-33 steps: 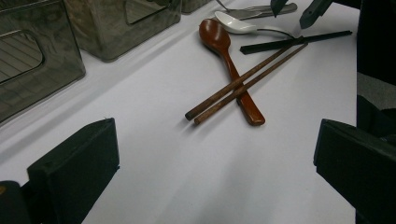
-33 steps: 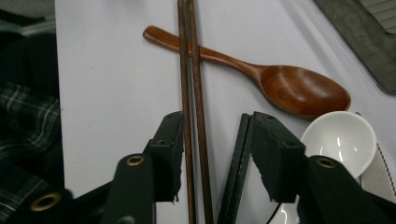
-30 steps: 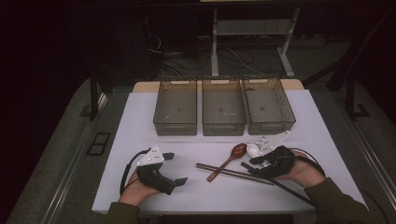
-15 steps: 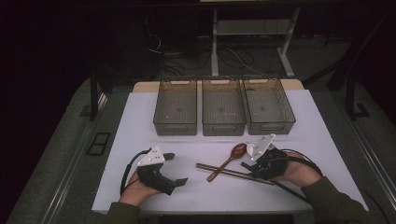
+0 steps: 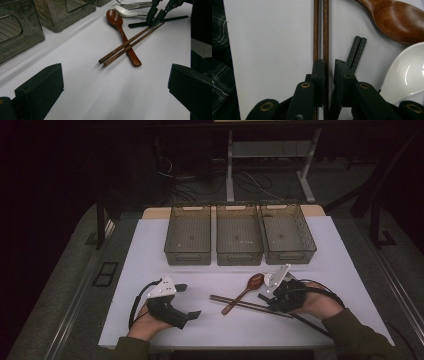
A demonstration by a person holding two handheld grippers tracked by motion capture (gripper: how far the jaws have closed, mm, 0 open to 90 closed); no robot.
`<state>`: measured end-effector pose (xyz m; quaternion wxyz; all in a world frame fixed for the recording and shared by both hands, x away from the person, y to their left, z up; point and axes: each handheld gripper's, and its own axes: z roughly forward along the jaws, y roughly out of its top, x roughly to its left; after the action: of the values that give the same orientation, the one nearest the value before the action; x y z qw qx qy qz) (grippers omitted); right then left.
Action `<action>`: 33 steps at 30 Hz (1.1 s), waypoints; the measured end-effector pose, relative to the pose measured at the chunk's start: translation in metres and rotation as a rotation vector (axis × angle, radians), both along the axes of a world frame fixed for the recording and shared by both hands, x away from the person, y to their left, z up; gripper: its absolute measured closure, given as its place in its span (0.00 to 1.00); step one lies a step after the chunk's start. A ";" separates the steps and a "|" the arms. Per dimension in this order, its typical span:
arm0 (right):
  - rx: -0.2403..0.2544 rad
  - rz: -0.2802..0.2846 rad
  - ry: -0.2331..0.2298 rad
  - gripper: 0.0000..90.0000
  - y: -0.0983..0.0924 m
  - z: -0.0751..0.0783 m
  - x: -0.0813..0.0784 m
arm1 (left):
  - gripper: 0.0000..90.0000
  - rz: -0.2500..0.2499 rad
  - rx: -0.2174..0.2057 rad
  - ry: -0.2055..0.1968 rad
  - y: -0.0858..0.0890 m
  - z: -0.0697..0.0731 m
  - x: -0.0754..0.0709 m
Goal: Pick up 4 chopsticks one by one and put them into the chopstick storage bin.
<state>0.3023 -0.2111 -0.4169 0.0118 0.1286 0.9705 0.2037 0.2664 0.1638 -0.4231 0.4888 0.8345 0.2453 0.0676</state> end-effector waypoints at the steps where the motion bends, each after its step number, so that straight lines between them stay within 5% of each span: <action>1: -0.002 -0.001 0.003 0.86 0.000 0.000 0.000 | 0.00 0.000 -0.001 0.001 0.000 0.000 0.000; 33: -0.039 0.011 0.011 0.93 0.006 -0.007 0.003 | 0.00 -0.002 0.005 -0.002 0.000 0.000 0.000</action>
<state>0.3049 -0.2048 -0.4243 0.0079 0.1240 0.9750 0.1843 0.2661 0.1633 -0.4231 0.4872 0.8358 0.2439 0.0684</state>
